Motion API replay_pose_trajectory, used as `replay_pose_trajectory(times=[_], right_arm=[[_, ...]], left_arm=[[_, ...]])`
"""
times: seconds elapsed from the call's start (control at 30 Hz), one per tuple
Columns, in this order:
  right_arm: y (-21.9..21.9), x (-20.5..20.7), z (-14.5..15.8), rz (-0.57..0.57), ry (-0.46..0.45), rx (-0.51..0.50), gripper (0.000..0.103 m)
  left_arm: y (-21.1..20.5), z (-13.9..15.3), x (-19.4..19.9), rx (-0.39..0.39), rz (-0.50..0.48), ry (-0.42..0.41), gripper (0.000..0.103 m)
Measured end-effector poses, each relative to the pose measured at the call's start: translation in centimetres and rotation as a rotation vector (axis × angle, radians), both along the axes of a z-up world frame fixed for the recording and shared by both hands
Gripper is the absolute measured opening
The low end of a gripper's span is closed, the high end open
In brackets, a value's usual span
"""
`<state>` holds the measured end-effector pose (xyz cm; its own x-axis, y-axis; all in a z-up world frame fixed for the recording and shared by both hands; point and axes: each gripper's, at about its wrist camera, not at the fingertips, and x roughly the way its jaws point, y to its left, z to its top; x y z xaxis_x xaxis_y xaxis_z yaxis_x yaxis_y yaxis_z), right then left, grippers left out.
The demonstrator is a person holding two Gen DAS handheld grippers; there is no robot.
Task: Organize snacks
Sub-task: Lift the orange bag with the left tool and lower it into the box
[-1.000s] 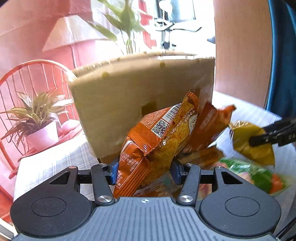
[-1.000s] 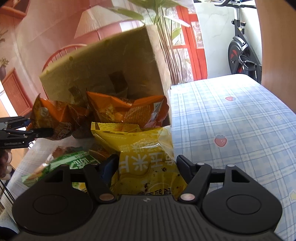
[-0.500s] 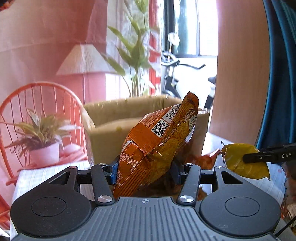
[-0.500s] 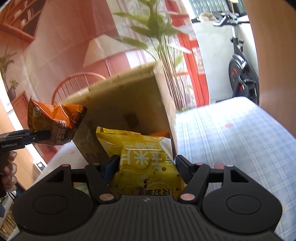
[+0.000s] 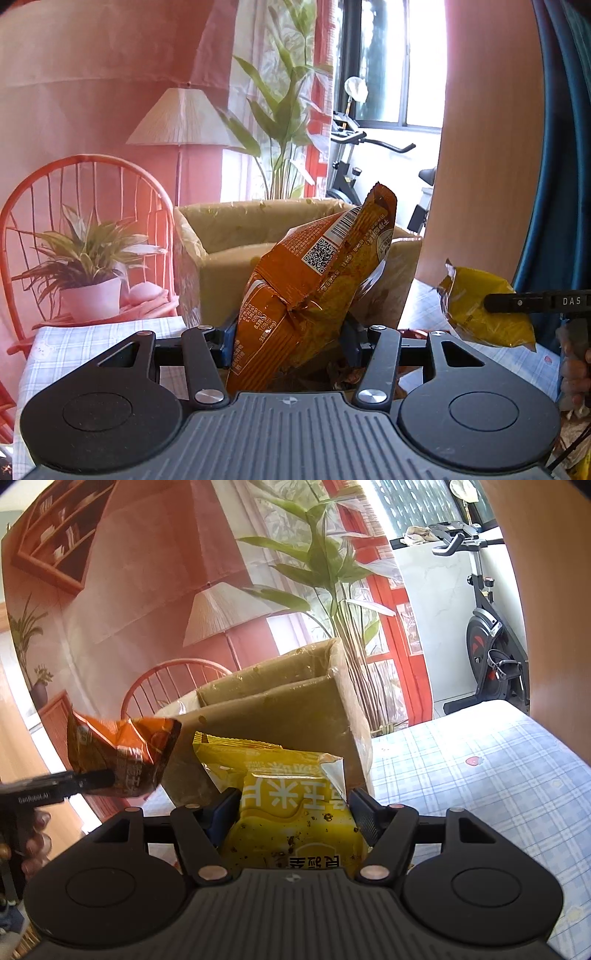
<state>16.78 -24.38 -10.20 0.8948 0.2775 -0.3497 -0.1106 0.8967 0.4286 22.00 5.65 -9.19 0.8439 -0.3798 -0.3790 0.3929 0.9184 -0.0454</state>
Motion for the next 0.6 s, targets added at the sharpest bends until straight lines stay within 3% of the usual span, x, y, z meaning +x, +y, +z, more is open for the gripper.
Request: replay_pose_trajectory(times=[0.3, 0.6], right_arm=[[0.2, 2.7, 5.3, 0.038, -0.146, -0.042, 0.068], [0.5, 11.4, 10.1, 0.053, -0.203, -0.051, 0.068]], left_arm=[[-0.7, 4.4, 1.7, -0.027, -0.002, -0.006, 0.056], [-2.0, 8.7, 8.2, -0.078, 0.055, 0.040, 0.056]])
